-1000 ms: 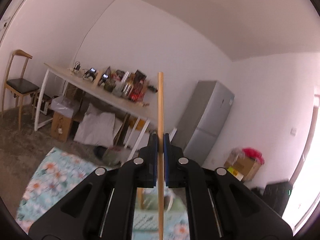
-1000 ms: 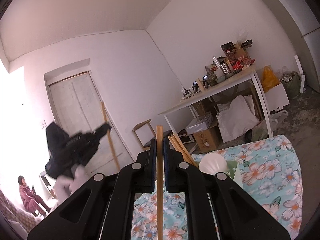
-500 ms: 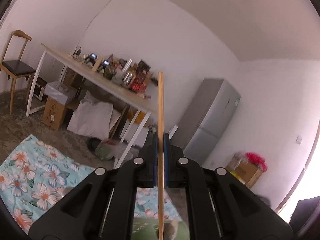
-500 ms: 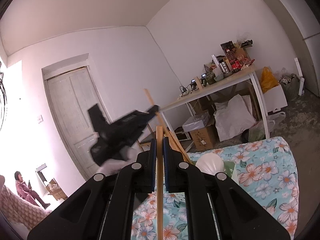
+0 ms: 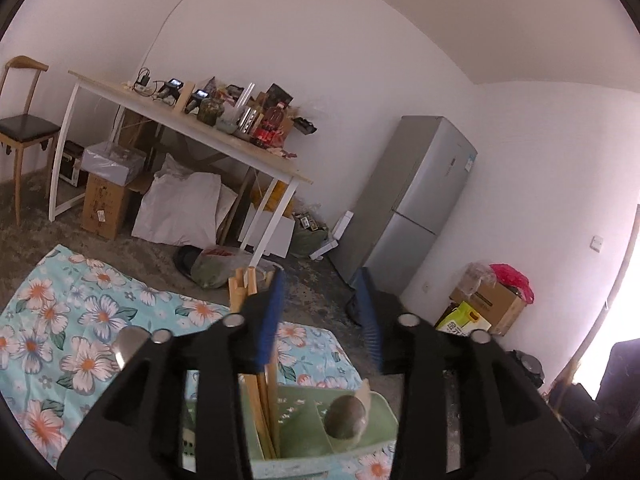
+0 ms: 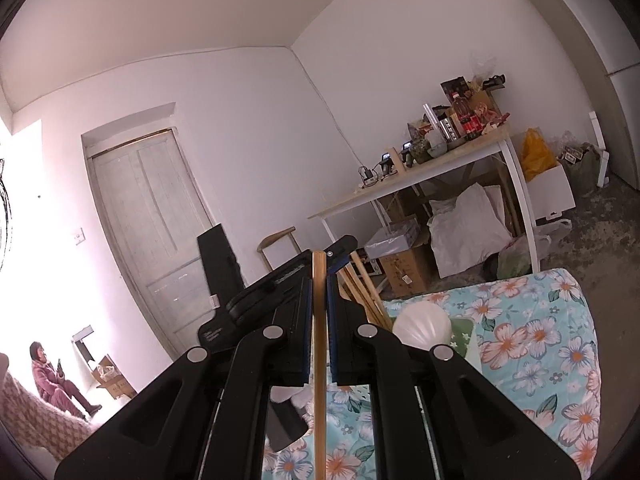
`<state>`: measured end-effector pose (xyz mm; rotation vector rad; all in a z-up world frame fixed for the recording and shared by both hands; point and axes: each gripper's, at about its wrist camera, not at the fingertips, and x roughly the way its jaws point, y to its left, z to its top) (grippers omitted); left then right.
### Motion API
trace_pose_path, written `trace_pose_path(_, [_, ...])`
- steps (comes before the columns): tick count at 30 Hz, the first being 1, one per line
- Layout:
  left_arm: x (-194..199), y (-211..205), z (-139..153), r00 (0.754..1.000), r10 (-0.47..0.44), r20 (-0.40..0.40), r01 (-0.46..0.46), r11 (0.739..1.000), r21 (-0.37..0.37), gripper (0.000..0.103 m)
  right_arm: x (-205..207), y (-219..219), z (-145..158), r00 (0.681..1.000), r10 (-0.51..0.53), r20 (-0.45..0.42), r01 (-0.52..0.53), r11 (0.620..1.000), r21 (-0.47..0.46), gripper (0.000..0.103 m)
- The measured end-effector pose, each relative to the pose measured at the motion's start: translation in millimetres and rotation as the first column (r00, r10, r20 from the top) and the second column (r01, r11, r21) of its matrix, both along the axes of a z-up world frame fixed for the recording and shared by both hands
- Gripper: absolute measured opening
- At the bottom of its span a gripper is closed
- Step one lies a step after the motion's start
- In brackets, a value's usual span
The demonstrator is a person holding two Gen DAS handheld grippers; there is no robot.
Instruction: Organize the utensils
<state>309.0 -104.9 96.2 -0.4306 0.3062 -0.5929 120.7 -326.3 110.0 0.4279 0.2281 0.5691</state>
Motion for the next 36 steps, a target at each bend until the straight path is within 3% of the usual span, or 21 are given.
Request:
trace_pose_path(8, [-72.1, 40.5, 7.6, 0.999, 0.04, 0.031, -0.041, 0.999, 0.025, 0.073, 1.1, 14.6, 44.6, 0.993, 0.023, 0.12, -0.015, 0.998, -0.062, 0.007])
trace_pose_path(14, [-124.8, 77.7, -18.1, 0.996, 0.084, -0.016, -0.081, 0.988, 0.132, 0.084, 23.8, 25.8, 87.2, 0.974, 0.01, 0.225, 0.017, 0.993, -0.118, 0.007])
trace_pose_path(18, [-153.7, 95.3, -48.7, 0.986, 0.151, -0.073, -0.128, 0.958, 0.256, 0.084, 46.0, 33.2, 108.5, 0.96, -0.004, 0.281, 0.043, 0.99, -0.131, 0.007])
trace_pose_path(21, [-167.4, 104.2, -66.7, 0.979, 0.171, -0.111, -0.131, 0.944, 0.302, 0.085, 64.4, 42.3, 116.1, 0.949, -0.026, 0.313, 0.077, 0.986, -0.15, 0.007])
trace_pose_path(27, [-183.0, 121.1, -92.1, 0.959, 0.216, -0.183, -0.155, 0.942, 0.296, 0.089, 106.4, 64.2, 91.5, 0.95, -0.041, 0.308, 0.127, 0.956, -0.264, 0.007])
trace_pose_path(31, [-189.0, 121.0, -97.1, 0.947, 0.268, -0.178, -0.202, 0.926, 0.318, 0.092, 123.4, 76.1, 55.9, 0.966, -0.074, 0.247, 0.171, 0.901, -0.399, 0.007])
trace_pose_path(34, [-186.4, 117.9, -94.1, 0.945, 0.285, -0.16, -0.222, 0.918, 0.328, 0.092, 117.5, 74.4, 42.5, 0.975, -0.073, 0.209, 0.16, 0.887, -0.434, 0.008])
trace_pose_path(36, [-189.3, 118.4, -92.2, 0.945, 0.294, -0.146, -0.231, 0.911, 0.34, 0.093, 106.7, 71.3, 37.8, 0.976, -0.091, 0.196, 0.172, 0.875, -0.452, 0.018])
